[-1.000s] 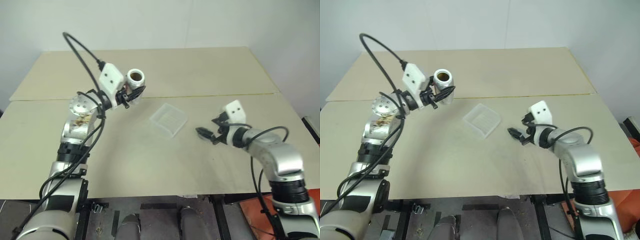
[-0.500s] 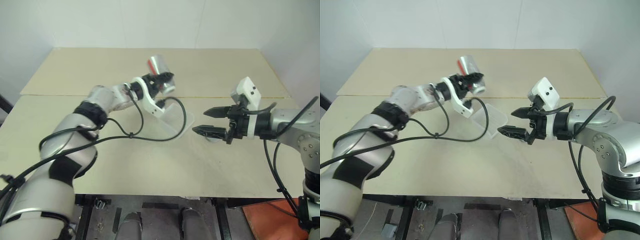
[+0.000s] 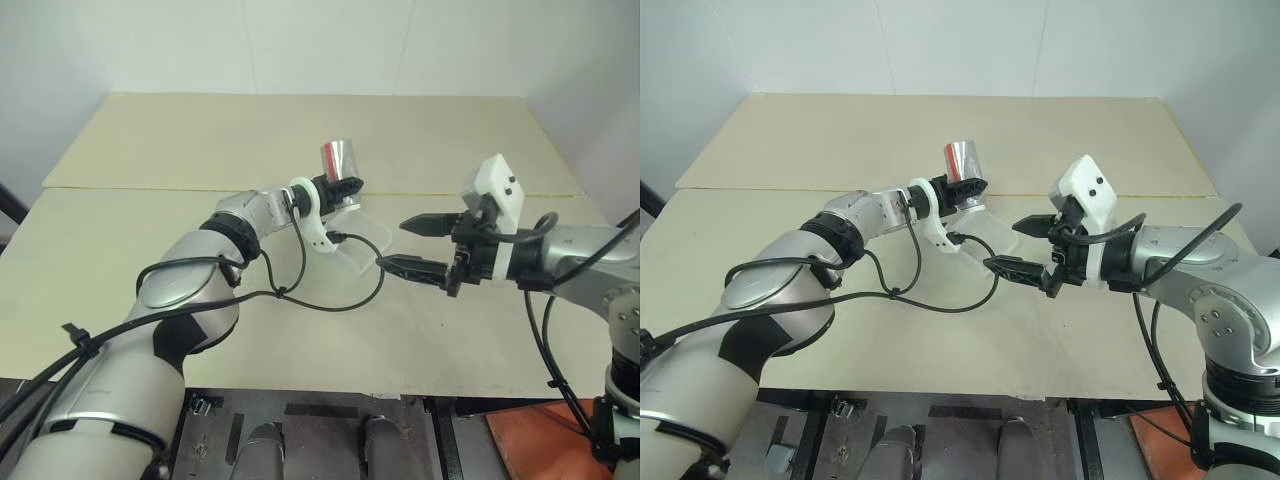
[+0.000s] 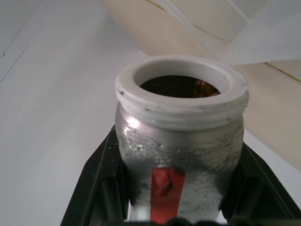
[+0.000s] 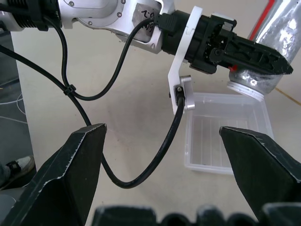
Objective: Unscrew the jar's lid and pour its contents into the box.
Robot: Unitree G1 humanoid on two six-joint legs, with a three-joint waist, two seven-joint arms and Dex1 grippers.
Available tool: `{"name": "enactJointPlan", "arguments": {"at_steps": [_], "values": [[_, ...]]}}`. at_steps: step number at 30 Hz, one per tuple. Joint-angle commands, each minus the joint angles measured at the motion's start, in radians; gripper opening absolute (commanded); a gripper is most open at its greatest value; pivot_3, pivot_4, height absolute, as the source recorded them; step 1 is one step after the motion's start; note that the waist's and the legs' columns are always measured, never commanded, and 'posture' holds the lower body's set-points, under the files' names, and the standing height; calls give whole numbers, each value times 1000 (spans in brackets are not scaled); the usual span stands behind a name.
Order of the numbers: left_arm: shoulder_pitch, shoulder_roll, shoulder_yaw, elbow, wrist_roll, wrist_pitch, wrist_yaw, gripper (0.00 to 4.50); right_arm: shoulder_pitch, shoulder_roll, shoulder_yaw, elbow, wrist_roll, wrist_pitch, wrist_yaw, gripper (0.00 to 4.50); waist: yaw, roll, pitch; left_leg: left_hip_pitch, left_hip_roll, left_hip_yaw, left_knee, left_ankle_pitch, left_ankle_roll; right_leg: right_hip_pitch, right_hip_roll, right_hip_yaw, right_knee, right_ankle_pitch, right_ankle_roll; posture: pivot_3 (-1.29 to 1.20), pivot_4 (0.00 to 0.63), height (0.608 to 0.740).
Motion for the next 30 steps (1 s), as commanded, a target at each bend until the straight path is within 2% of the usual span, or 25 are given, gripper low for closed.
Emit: {"name": "enactJointPlan", "arguments": {"at_steps": [1,5,9,11,13,15,18,20,23,27,30], "values": [[-33,15,68,-12,-93,-55,-19,1976,2,-18,-34,-27,23,-9,-13,4474,0,0,0,0,0,0,0,0,0,0,0,0,0,0,0,0,150,740],[-36,70,228,-40,-289,-182,-165,1976,8,-16,-26,-23,21,-18,-23,4474,-3,0,0,-1,0,0,0,2,-4,0,0,0,0,0,0,0,150,740],[20,113,522,-73,-681,-259,-567,1976,7,-16,-27,-4,15,-27,-19,4474,-6,0,0,-1,0,0,0,3,-5,-1,0,0,0,0,0,0,150,740],[70,93,701,-116,-936,-134,-872,1976,9,-15,-23,4,8,-35,-17,4474,-6,0,0,0,0,0,0,3,-5,0,0,0,1,0,0,0,150,740],[118,54,903,-198,-1220,165,-1149,1976,10,-9,-19,8,7,-40,-19,4474,-9,1,0,0,0,0,0,3,-5,1,0,0,1,0,0,0,150,740],[160,49,1030,-263,-1372,427,-1246,1976,14,-1,-11,4,4,-47,-23,4474,-20,1,0,0,1,0,1,2,-3,2,0,-1,2,0,0,0,150,740],[265,48,1145,-406,-1473,625,-1166,1976,20,11,-8,2,7,-53,-30,4474,-40,1,0,-1,0,-2,4,1,-2,2,0,-2,2,0,0,0,150,740],[357,61,1138,-526,-1432,579,-1089,1976,20,16,-8,4,11,-56,-31,4474,-56,1,0,0,1,-2,6,2,-3,2,0,-2,3,0,0,0,150,740],[454,65,1152,-657,-1452,577,-1077,1976,16,22,-9,10,18,-58,-30,4474,-59,1,0,1,1,-2,6,2,-4,3,0,-2,4,0,0,0,150,740],[489,64,1152,-755,-1482,646,-1077,1976,11,28,-2,14,16,-61,-30,4474,-53,1,0,1,1,-2,7,2,-3,3,0,-2,3,0,0,0,150,740],[475,78,1085,-774,-1411,560,-1073,1976,5,27,8,20,9,-67,-22,4474,-50,1,0,1,0,-2,7,2,-3,4,0,-2,3,0,0,0,150,740]]}}
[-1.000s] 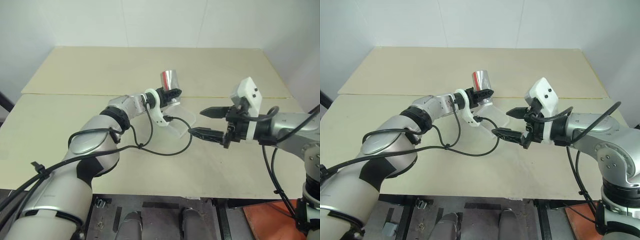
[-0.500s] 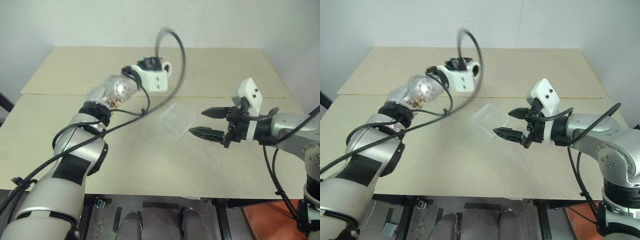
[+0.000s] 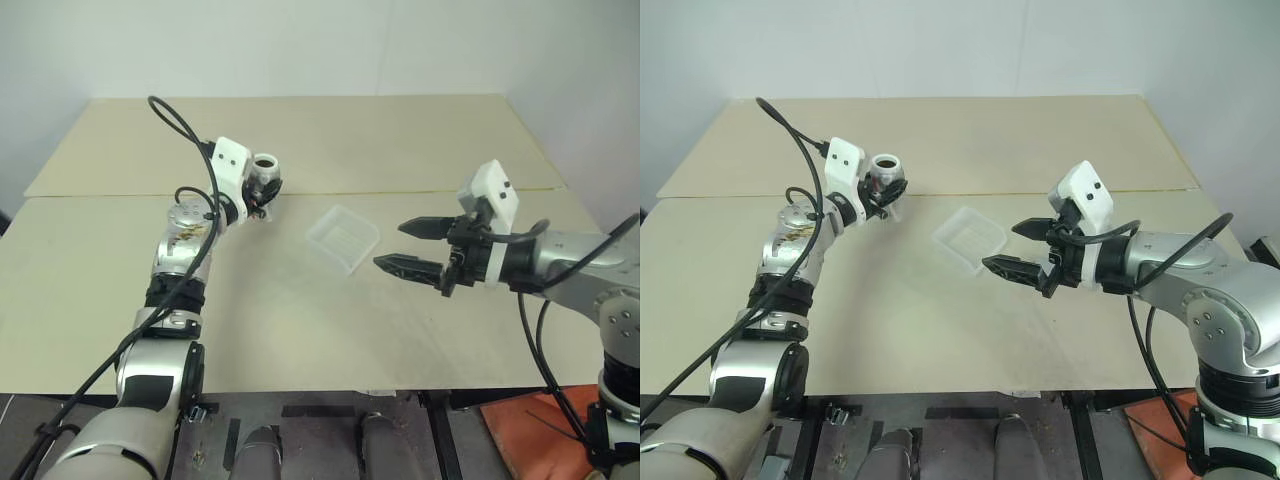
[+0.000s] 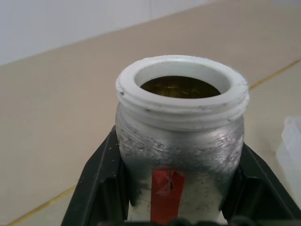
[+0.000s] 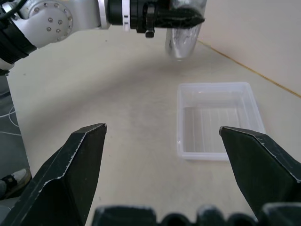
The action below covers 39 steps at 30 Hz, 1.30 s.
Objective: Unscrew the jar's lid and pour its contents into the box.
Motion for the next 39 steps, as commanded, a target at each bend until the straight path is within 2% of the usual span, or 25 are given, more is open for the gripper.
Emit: {"name": "enactJointPlan", "arguments": {"at_steps": [1,3,5,6,9,13,16,19,24,33,36,39], "values": [[-31,32,-103,-56,118,-163,24,1976,-25,-4,-1,-5,6,-38,12,4474,0,0,0,0,0,0,0,0,0,0,0,0,0,0,0,0,150,740],[-60,100,-290,-6,384,-391,145,1976,-29,-9,6,-2,0,-45,17,4474,1,0,0,0,0,0,0,0,0,0,0,0,-1,0,0,0,150,740],[-112,155,-441,74,608,-545,296,1976,-32,-13,13,3,-5,-53,22,4474,4,0,0,0,0,0,0,0,0,0,0,0,-3,0,0,0,150,740],[-181,174,-550,143,764,-587,428,1976,-35,-14,17,4,-8,-57,25,4474,7,0,0,1,0,0,0,0,0,0,0,0,-3,0,0,0,150,740],[-350,162,-772,309,1060,-637,695,1976,-41,-17,26,3,-14,-66,29,4474,19,0,0,0,-1,1,0,0,1,0,0,0,-3,1,1,0,150,740],[-482,101,-993,468,1313,-623,917,1976,-49,-15,27,1,-17,-71,23,4474,25,0,0,-3,-1,1,1,-3,4,-1,0,0,-3,2,2,0,150,740],[-535,50,-1100,563,1420,-598,994,1976,-44,-13,14,-13,-11,-67,7,4474,24,0,0,-4,-1,1,2,-3,5,-1,0,0,-3,2,2,0,150,740],[-558,3,-1146,624,1458,-577,1035,1976,-35,-10,-8,-30,2,-60,-11,4474,23,0,0,-4,-1,1,2,-3,5,-2,0,0,-2,2,2,0,150,740],[-571,-51,-1156,674,1456,-569,1064,1976,-13,-13,-37,-52,23,-51,-46,4474,32,0,0,-6,-1,1,2,-3,5,-2,0,0,-3,2,2,0,150,740],[-573,-47,-1125,693,1413,-597,1057,1976,-7,-28,-48,-51,48,-54,-62,4474,33,0,0,-6,-1,1,2,-3,5,-2,0,0,-2,2,2,0,150,740],[-550,-24,-1034,689,1300,-659,985,1976,-7,-31,-41,-46,51,-60,-61,4474,33,0,0,-6,-1,1,3,-3,5,-2,0,0,-2,2,2,0,150,740],[-496,20,-863,663,1091,-750,841,1976,-7,-30,-34,-40,46,-66,-59,4474,28,0,0,-5,-1,1,2,-3,5,-2,0,0,-2,2,2,0,150,740]]}}
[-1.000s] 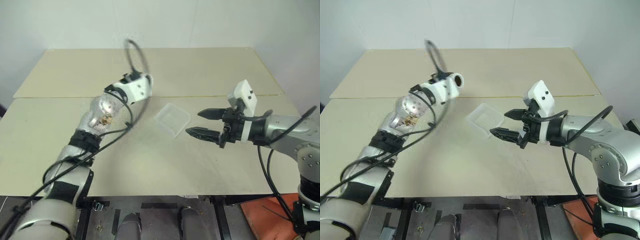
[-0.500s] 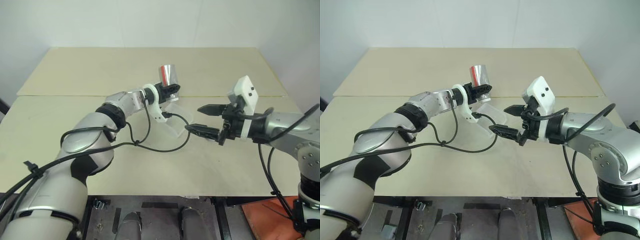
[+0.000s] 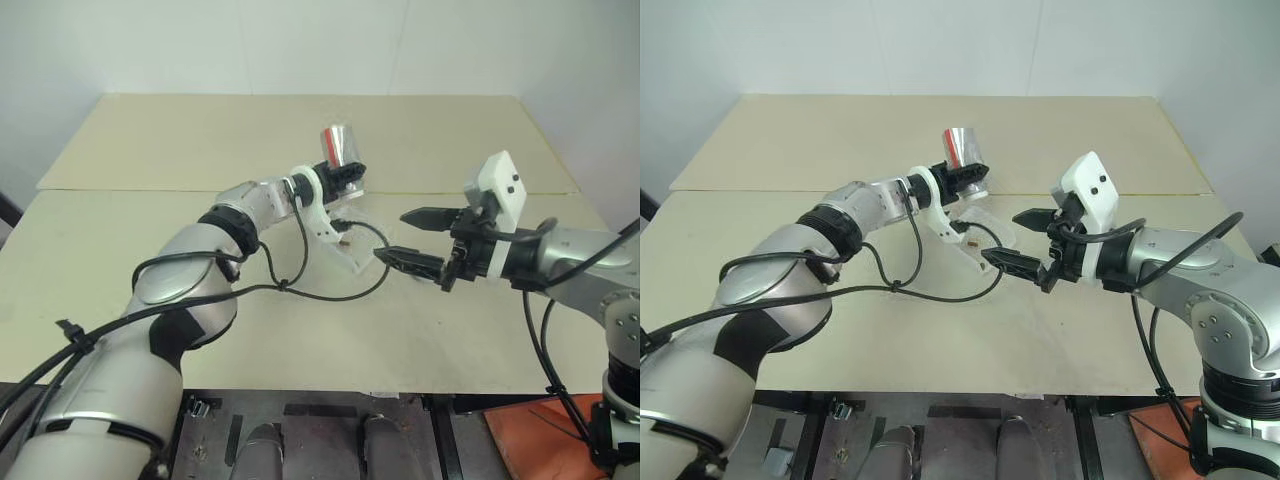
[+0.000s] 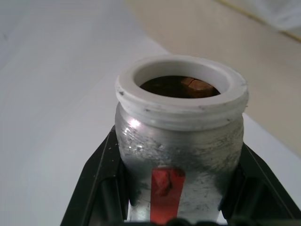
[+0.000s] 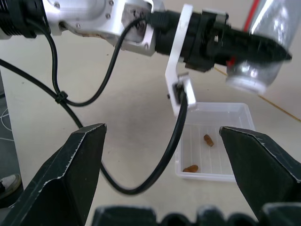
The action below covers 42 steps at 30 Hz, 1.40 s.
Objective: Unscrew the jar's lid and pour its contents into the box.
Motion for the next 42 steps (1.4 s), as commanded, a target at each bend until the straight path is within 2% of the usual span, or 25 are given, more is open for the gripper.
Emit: {"name": "enactJointPlan", "arguments": {"at_steps": [1,2,3,5,7,9,12,17,21,27,33,41,42], "values": [[39,47,178,-36,-224,-83,-151,1976,-7,-12,-22,-13,6,-27,4,4474,-4,0,0,0,0,0,0,0,0,0,0,0,0,0,0,0,150,740],[63,56,258,-53,-325,-98,-229,1976,-5,-13,-21,-11,4,-30,8,4474,-5,0,0,0,0,0,0,0,0,0,0,0,0,0,0,0,150,740],[91,51,378,-78,-476,-55,-372,1976,-5,-15,-20,-6,1,-34,13,4474,-6,0,0,1,0,0,0,0,0,0,0,0,0,0,0,0,150,740],[132,43,543,-131,-684,40,-577,1976,-5,-17,-17,1,-3,-39,23,4474,-6,0,0,0,0,0,1,0,-1,0,0,0,1,0,0,0,150,740],[178,40,675,-217,-850,149,-718,1976,-5,-18,-12,4,-7,-45,31,4474,-8,0,0,-1,0,0,2,1,-1,0,0,0,1,0,0,0,150,740],[236,39,825,-328,-1035,314,-821,1976,-6,-21,-7,9,-11,-54,40,4474,-11,0,0,-1,0,0,3,0,-1,0,0,0,1,0,0,0,150,740],[332,52,933,-474,-1164,476,-891,1976,-6,-22,-3,17,-19,-63,50,4474,-17,1,0,-1,0,0,4,0,0,1,0,0,1,0,0,0,150,740],[514,82,1005,-718,-1288,656,-979,1976,11,-24,0,28,-51,-96,65,4474,-34,1,-1,2,0,-1,4,0,0,2,0,0,2,0,0,0,150,740],[647,62,1031,-830,-1334,676,-958,1976,23,-25,-1,28,-63,-109,73,4474,-34,1,-1,1,1,-1,4,0,0,2,0,0,2,0,0,0,150,740],[710,8,1045,-834,-1372,651,-944,1976,32,-28,-1,26,-64,-112,81,4474,-27,1,-1,2,0,-1,4,0,0,3,0,0,1,0,0,0,150,740],[734,-10,1020,-784,-1342,607,-939,1976,30,-26,14,24,-77,-113,84,4474,-31,1,-1,2,0,0,4,0,0,3,0,0,1,0,0,0,150,740],[813,5,1013,-820,-1342,595,-947,4478,30,-25,18,13,-76,-111,88,4500,-32,1,-1,3,1,0,4,-1,2,3,0,0,1,0,0,0,150,740],[829,13,1018,-850,-1352,608,-955,4478,32,-26,18,12,-76,-112,89,4500,-32,1,-1,3,1,-1,4,-1,2,3,0,0,1,0,0,0,150,740]]}}
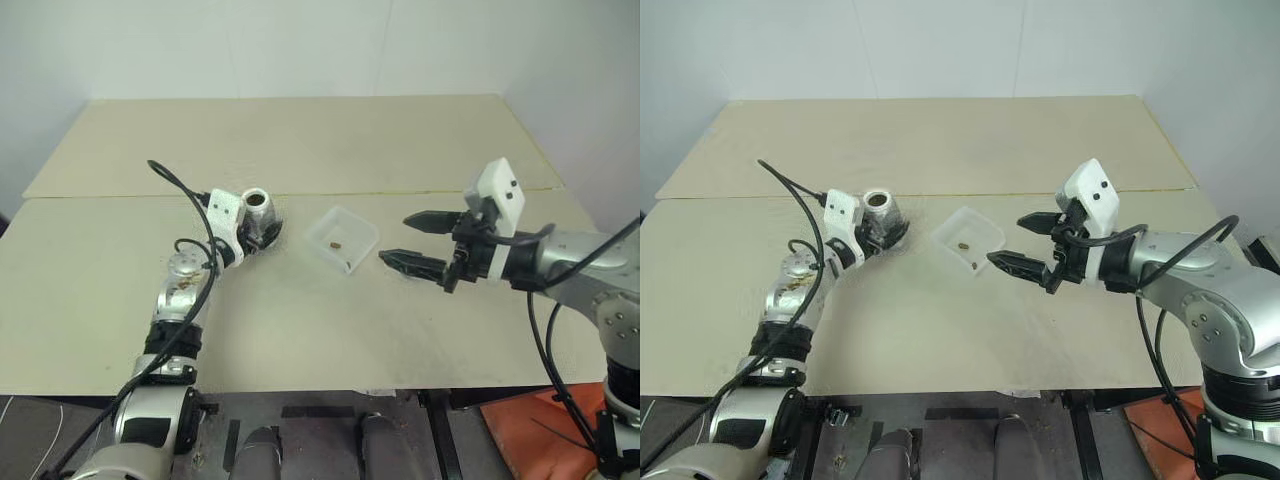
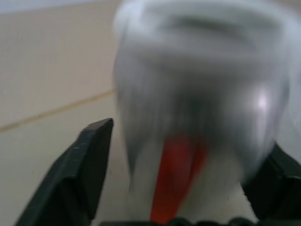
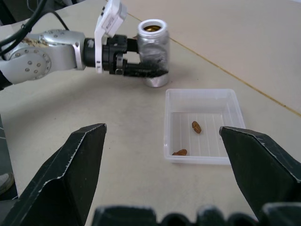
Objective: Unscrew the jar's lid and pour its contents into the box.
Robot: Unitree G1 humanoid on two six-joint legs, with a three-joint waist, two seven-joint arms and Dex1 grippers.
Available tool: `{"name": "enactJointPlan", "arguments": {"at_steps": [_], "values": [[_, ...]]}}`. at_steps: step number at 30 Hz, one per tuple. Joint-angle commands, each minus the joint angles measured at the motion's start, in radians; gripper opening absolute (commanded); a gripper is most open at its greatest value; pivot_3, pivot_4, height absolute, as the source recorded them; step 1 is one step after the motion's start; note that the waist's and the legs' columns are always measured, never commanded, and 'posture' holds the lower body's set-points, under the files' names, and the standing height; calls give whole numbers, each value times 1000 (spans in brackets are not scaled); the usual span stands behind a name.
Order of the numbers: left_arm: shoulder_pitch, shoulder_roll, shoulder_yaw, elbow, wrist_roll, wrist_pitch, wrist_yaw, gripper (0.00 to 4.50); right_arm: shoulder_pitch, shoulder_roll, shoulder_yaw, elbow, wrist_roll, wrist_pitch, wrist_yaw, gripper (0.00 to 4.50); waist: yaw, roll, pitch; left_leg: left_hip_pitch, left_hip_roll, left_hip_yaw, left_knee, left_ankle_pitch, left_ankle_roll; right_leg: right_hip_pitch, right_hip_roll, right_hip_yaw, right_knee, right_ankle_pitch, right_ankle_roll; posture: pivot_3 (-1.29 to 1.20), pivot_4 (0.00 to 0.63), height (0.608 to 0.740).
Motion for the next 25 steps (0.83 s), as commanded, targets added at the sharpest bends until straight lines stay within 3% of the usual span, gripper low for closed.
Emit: {"name": "enactJointPlan", "arguments": {"at_steps": [1,9,15,20,25], "values": [[29,31,12,-108,-21,13,-16,4478,-3,-10,-18,-36,5,-25,5,4500,0,0,0,0,0,0,0,0,0,0,0,0,0,0,0,0,150,740],[179,275,67,-417,-163,210,-248,4478,24,-39,-19,-30,-13,-54,50,4500,-1,0,0,0,1,0,-1,0,0,0,0,0,0,0,0,0,150,740],[295,517,246,-524,-309,168,-495,4478,56,-86,-28,22,-71,-149,138,4500,-1,1,0,0,1,1,-1,-2,4,-1,1,0,-1,0,0,0,150,740],[390,644,409,-571,-443,213,-656,4478,67,-96,-25,73,-110,-240,212,4500,0,1,0,1,2,2,-2,-3,5,0,1,0,-3,-1,-1,0,150,740],[447,670,452,-641,-486,265,-639,4478,45,-70,-6,93,-112,-242,210,4500,3,1,0,2,2,2,-2,-3,6,0,1,0,-3,-1,-1,0,150,740]]}}
